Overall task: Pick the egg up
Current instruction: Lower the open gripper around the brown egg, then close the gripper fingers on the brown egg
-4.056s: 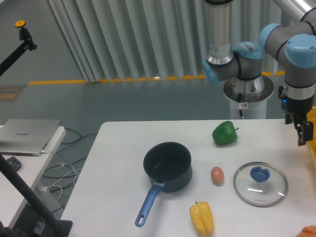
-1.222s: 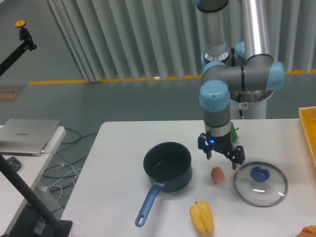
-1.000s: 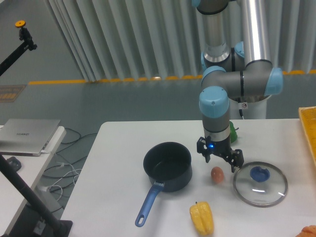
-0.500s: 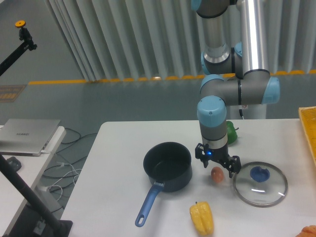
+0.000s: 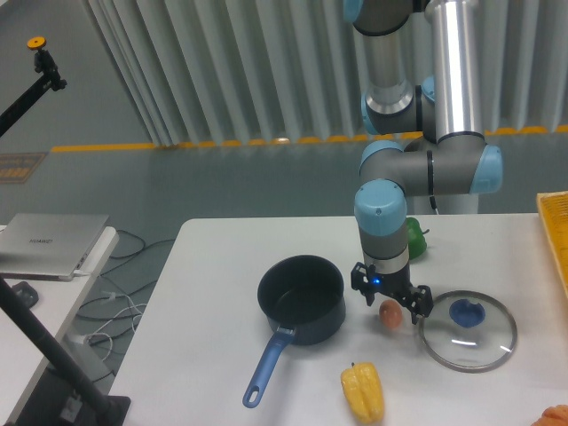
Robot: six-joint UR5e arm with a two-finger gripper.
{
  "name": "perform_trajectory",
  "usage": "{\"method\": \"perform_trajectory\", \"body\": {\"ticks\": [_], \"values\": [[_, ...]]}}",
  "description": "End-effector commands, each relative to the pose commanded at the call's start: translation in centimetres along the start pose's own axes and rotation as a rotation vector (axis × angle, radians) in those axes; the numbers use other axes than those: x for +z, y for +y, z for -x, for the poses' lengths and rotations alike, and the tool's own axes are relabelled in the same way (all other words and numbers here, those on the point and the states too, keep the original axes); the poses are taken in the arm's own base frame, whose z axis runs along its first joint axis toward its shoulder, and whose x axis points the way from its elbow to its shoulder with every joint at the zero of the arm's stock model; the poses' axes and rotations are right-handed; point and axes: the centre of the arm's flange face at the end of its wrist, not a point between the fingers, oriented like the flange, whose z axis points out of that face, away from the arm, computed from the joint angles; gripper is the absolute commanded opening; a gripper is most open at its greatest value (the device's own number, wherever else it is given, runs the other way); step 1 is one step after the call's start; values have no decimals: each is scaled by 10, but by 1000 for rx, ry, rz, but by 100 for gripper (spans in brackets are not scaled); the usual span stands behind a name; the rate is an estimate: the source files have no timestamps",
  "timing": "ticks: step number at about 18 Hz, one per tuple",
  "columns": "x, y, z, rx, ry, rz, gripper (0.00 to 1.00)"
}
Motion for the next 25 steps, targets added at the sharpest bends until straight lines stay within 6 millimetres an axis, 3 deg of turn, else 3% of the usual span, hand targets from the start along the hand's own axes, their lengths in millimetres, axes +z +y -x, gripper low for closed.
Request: {"method": "perform_trajectory", "body": {"ticks": [9, 16, 23, 25], "values": [[7, -3, 2, 0, -4, -1, 98], [9, -2, 2, 2, -6, 3, 87], [9, -2, 0, 8, -5, 4, 84], [9, -2, 0, 6, -4, 3, 76]]}}
